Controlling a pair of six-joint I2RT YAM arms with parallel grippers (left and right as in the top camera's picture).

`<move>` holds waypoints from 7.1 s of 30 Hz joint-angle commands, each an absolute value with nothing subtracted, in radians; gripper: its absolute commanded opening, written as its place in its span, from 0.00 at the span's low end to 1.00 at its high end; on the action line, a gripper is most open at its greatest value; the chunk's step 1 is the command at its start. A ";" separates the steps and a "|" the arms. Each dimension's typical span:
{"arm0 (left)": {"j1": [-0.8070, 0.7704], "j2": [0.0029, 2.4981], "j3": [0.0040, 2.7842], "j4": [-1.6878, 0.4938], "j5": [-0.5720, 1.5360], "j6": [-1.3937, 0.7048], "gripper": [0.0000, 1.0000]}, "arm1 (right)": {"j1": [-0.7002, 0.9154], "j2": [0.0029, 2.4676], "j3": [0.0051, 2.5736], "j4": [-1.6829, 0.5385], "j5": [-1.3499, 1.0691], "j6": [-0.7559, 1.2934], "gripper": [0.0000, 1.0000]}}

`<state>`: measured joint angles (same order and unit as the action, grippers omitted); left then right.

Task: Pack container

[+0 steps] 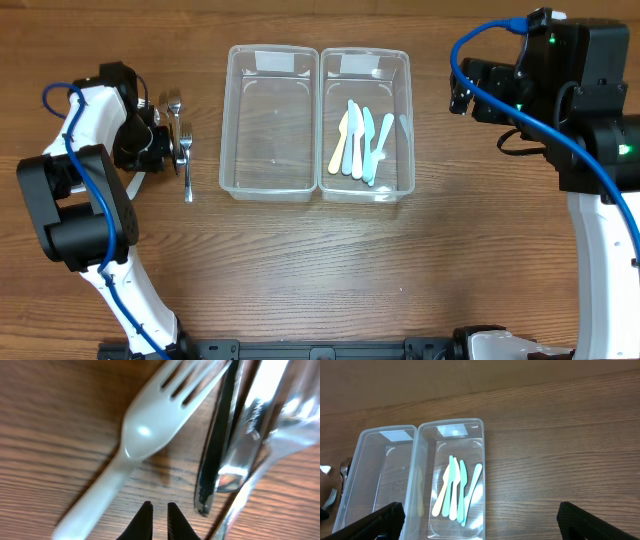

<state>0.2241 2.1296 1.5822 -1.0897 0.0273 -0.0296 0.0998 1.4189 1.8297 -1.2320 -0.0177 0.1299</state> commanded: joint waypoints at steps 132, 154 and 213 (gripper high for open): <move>0.328 2.296 1.998 -0.910 0.097 -1.037 0.85 | 0.096 1.419 1.834 -1.229 -0.001 0.126 1.00; 0.326 2.385 1.998 -0.542 0.038 -1.024 1.00 | 0.096 1.419 1.834 -1.229 -0.001 0.126 1.00; 0.364 2.483 2.098 -1.325 -0.019 -0.462 0.88 | 0.096 1.421 1.834 -1.229 -0.001 0.126 1.00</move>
